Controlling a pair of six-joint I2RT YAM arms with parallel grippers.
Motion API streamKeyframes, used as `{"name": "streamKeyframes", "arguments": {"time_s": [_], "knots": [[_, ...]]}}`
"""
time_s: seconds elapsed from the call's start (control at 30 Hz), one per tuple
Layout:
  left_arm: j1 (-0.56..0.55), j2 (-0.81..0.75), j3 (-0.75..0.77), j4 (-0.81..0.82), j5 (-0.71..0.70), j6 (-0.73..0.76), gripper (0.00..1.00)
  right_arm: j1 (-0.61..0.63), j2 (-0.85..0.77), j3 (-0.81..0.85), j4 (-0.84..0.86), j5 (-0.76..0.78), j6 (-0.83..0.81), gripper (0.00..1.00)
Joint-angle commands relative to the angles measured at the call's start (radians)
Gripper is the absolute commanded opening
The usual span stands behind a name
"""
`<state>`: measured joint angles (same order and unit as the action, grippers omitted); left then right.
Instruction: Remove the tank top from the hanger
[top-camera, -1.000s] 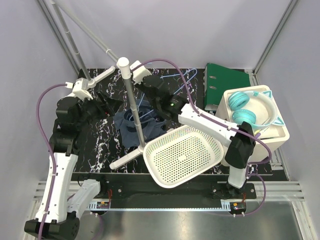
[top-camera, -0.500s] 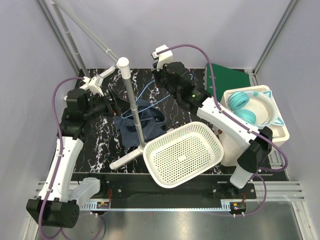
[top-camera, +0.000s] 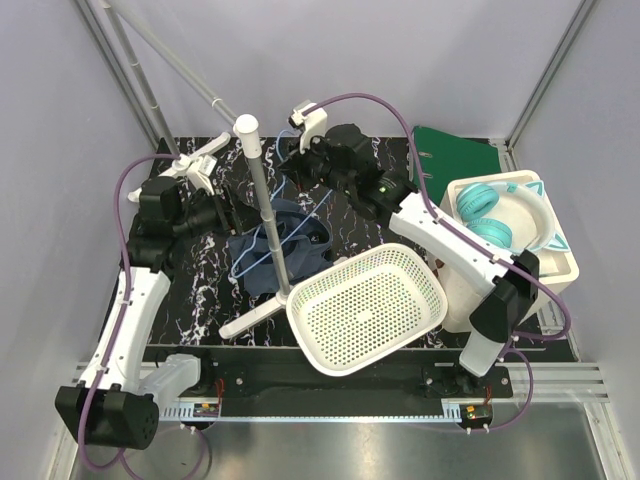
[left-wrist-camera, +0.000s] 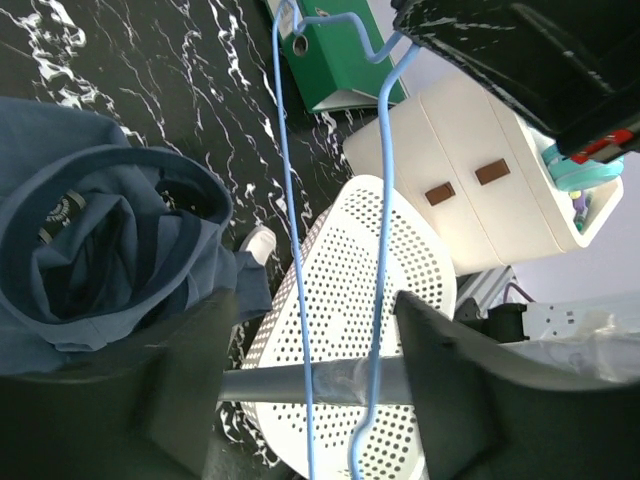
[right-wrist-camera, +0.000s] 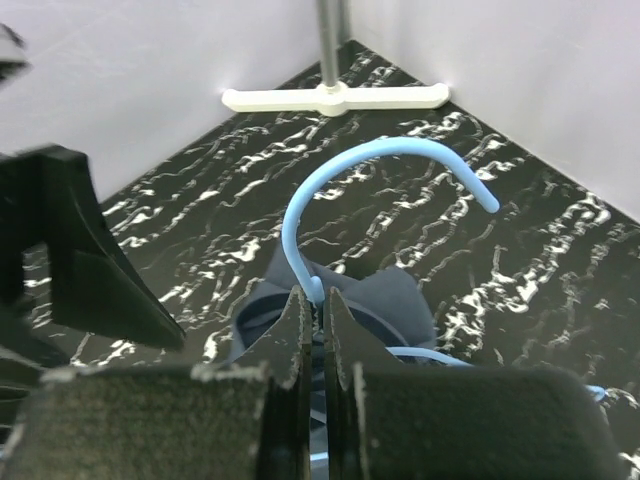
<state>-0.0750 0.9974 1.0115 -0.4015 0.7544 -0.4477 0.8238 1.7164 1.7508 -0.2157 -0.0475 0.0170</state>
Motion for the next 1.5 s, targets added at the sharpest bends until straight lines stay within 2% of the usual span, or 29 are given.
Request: {"name": "streamKeyframes", "arguments": {"time_s": [0.0, 0.1, 0.13, 0.2, 0.23, 0.27, 0.3, 0.37, 0.4, 0.47, 0.57, 0.7, 0.8, 0.9, 0.93, 1.0, 1.07, 1.17, 1.2, 1.23, 1.3, 1.47], "knots": [[-0.002, -0.002, -0.007, 0.053, 0.072, 0.004, 0.6, 0.014, 0.023, 0.073, 0.01, -0.087, 0.043, 0.0], [0.0, 0.0, -0.005, 0.064, 0.092, -0.005, 0.48, 0.017, 0.037, 0.087, 0.009, -0.109, 0.06, 0.0], [-0.002, 0.0, -0.004, 0.066, 0.089, -0.005, 0.31, 0.017, 0.04, 0.091, 0.01, -0.114, 0.06, 0.0], [0.0, -0.003, -0.005, 0.061, 0.06, -0.006, 0.09, 0.018, 0.04, 0.095, 0.009, -0.114, 0.075, 0.0], [0.001, -0.006, 0.001, 0.037, 0.034, -0.006, 0.0, 0.018, 0.037, 0.095, 0.006, -0.103, 0.083, 0.04], [0.001, -0.023, 0.004, 0.027, -0.04, -0.012, 0.0, 0.018, 0.035, 0.095, -0.002, -0.094, 0.098, 0.13], [0.001, -0.038, 0.006, 0.015, -0.096, -0.022, 0.0, 0.018, 0.032, 0.095, -0.01, -0.081, 0.104, 0.32], [0.009, -0.078, 0.003, -0.02, -0.273, -0.066, 0.0, 0.017, 0.022, 0.098, -0.042, -0.016, 0.127, 0.47], [0.012, -0.133, -0.004, -0.02, -0.323, -0.086, 0.0, 0.017, 0.015, 0.098, -0.056, 0.012, 0.135, 0.64], [0.03, -0.186, -0.014, -0.026, -0.439, -0.135, 0.0, 0.015, -0.011, 0.09, -0.08, 0.115, 0.15, 0.83], [0.055, -0.241, 0.005, -0.045, -0.525, -0.157, 0.0, 0.0, -0.064, 0.056, -0.125, 0.227, 0.179, 0.98], [0.073, -0.263, 0.058, -0.053, -0.601, -0.158, 0.0, -0.043, -0.158, -0.026, -0.123, 0.25, 0.216, 1.0], [0.147, -0.235, 0.168, -0.1, -0.653, -0.114, 0.0, -0.06, -0.224, -0.077, -0.125, 0.251, 0.202, 0.99], [0.251, -0.158, 0.301, -0.149, -0.612, -0.079, 0.0, -0.061, -0.267, -0.12, -0.122, 0.255, 0.175, 1.0], [0.323, -0.137, 0.34, -0.132, -0.578, -0.086, 0.0, -0.063, -0.276, -0.14, -0.119, 0.256, 0.17, 1.0], [0.404, -0.077, 0.361, -0.087, -0.398, -0.114, 0.0, -0.061, -0.302, -0.158, -0.11, 0.255, 0.158, 1.0], [0.51, -0.045, 0.357, 0.047, -0.212, -0.193, 0.0, -0.061, -0.314, -0.186, -0.094, 0.248, 0.143, 1.0], [0.607, 0.027, 0.326, 0.275, -0.026, -0.327, 0.0, -0.061, -0.333, -0.214, -0.086, 0.229, 0.126, 1.0], [0.635, 0.058, 0.308, 0.47, 0.023, -0.376, 0.0, -0.063, -0.343, -0.229, -0.086, 0.222, 0.126, 1.0], [0.638, 0.081, 0.293, 0.543, 0.084, -0.452, 0.0, -0.061, -0.348, -0.238, -0.083, 0.219, 0.123, 1.0], [0.639, 0.14, 0.303, 0.653, 0.117, -0.482, 0.0, -0.063, -0.359, -0.26, -0.073, 0.206, 0.116, 1.0], [0.638, 0.251, 0.426, 0.578, 0.143, -0.459, 0.0, -0.061, -0.365, -0.287, -0.056, 0.186, 0.11, 1.0]]}}
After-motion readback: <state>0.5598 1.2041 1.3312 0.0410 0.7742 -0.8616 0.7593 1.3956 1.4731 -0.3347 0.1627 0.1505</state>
